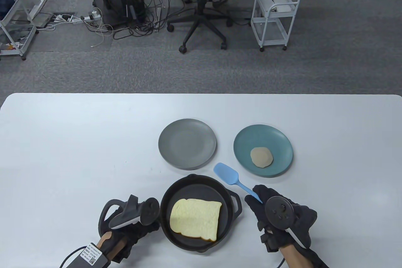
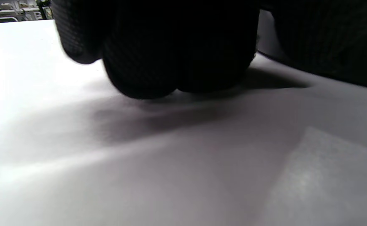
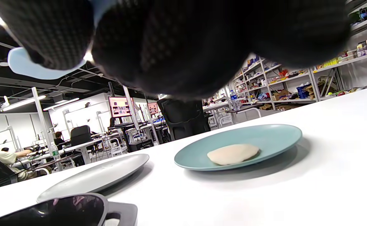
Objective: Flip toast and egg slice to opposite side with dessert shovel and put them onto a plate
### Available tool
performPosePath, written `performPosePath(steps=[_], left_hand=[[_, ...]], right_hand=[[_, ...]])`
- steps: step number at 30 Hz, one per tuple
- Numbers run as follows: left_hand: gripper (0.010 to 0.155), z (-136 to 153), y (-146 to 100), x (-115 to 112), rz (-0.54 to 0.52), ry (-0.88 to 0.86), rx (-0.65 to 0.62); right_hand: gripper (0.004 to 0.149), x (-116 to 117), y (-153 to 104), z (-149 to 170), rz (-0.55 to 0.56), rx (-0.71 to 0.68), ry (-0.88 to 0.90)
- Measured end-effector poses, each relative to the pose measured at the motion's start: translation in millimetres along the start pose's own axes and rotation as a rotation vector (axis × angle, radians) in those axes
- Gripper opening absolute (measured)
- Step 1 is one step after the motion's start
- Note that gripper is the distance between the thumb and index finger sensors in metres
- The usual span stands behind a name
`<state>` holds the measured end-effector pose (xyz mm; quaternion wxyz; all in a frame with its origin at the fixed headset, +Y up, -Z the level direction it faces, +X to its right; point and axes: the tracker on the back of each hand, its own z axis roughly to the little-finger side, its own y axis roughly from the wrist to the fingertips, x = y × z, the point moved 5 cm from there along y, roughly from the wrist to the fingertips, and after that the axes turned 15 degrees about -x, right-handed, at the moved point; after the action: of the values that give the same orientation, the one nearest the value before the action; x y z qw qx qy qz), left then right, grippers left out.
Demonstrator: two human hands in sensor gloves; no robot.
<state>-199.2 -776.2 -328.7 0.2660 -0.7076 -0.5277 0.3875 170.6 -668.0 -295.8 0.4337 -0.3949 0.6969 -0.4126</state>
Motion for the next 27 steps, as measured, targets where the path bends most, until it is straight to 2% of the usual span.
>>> performPosePath(steps=[4, 8, 14, 20, 22, 27], left_hand=[[0.051, -3, -1, 0, -0.072, 0.026, 0.0], [0.048, -6, -8, 0, -0.104, -0.002, 0.002], [0.048, 9, -25, 16, -0.206, -0.02, 0.06], [0.048, 16, -36, 36, -0.286, 0.052, 0.097], [0.048, 15, -38, 39, -0.297, 0.078, 0.106], [0.048, 5, -41, 43, -0.304, 0.177, 0.112]], right_hand=[[0.051, 5, 0, 2, -0.02, 0.007, -0.001], [0.052, 10, 0, 5, -0.041, 0.021, -0.005], [0.057, 11, 0, 6, -0.059, 0.027, -0.01], [0.06, 2, 3, 2, -0.037, 0.014, -0.016], [0.06, 3, 3, -4, -0.084, 0.005, -0.066], [0.055, 20, 3, -30, -0.196, -0.121, -0.245]])
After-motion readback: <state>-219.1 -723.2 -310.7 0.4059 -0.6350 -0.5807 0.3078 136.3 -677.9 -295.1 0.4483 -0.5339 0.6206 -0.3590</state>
